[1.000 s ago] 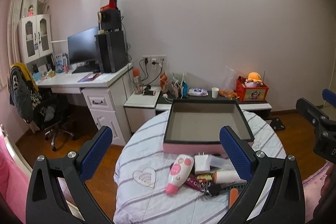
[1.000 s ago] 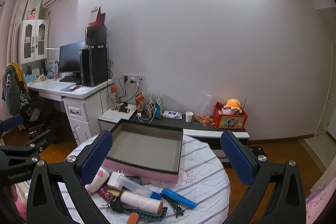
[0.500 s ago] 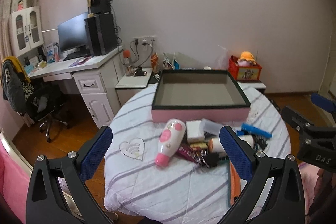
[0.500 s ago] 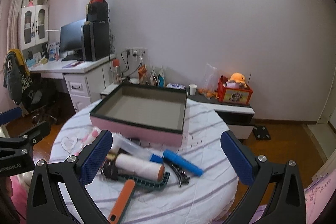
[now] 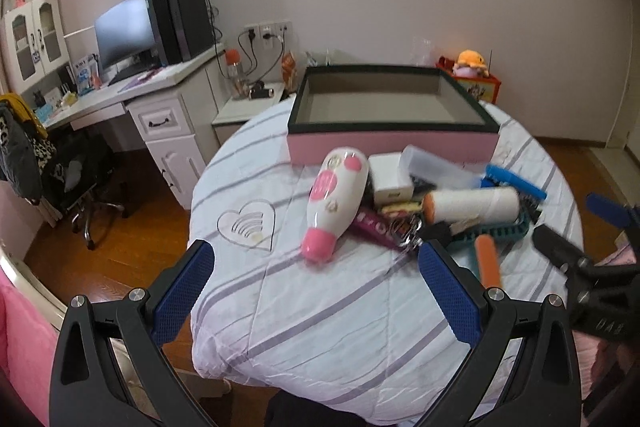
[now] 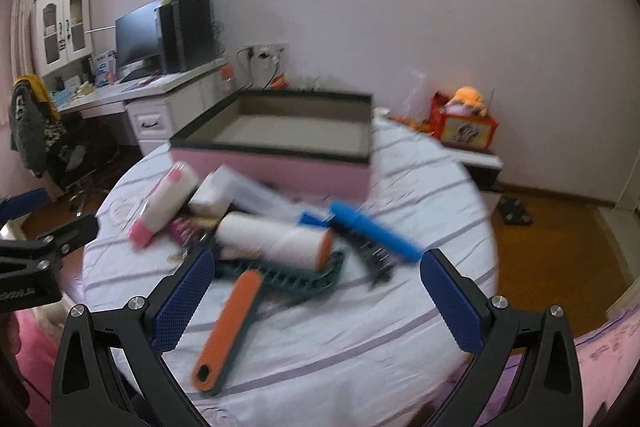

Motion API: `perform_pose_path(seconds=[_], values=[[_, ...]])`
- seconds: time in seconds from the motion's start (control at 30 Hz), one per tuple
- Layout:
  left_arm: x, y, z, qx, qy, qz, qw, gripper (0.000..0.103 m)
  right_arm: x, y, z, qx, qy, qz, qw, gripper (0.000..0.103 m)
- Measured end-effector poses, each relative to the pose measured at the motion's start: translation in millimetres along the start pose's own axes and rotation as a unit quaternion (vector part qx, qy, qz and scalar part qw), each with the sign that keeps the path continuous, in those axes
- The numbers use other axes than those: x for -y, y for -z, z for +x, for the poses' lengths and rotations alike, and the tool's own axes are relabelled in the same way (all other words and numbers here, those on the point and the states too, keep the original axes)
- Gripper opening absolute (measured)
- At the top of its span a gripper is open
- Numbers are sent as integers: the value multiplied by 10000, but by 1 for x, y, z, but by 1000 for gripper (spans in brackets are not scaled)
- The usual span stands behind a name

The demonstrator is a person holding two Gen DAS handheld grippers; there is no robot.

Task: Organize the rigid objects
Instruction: 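Lower the right gripper onto the orange-handled paint roller and close it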

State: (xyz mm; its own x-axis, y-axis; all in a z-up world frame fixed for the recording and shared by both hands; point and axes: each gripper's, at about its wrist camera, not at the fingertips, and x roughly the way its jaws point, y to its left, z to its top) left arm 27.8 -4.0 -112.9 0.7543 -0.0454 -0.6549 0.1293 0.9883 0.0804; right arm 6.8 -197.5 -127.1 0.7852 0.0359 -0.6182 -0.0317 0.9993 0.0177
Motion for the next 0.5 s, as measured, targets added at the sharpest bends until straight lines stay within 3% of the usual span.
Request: perform_pose_path(seconds=[0.27, 0.33, 0.5], values=[[-6, 16, 20, -232, 104, 190, 9995, 103, -25, 10, 42, -496, -10, 78, 9987, 102], [-6, 20, 22, -252, 169, 227, 9993, 103, -28, 14, 49, -609, -39, 105, 9981, 89], [-3, 25, 27, -290, 351, 302, 9985, 103, -24, 20, 61, -860, 62, 156, 9962, 74]])
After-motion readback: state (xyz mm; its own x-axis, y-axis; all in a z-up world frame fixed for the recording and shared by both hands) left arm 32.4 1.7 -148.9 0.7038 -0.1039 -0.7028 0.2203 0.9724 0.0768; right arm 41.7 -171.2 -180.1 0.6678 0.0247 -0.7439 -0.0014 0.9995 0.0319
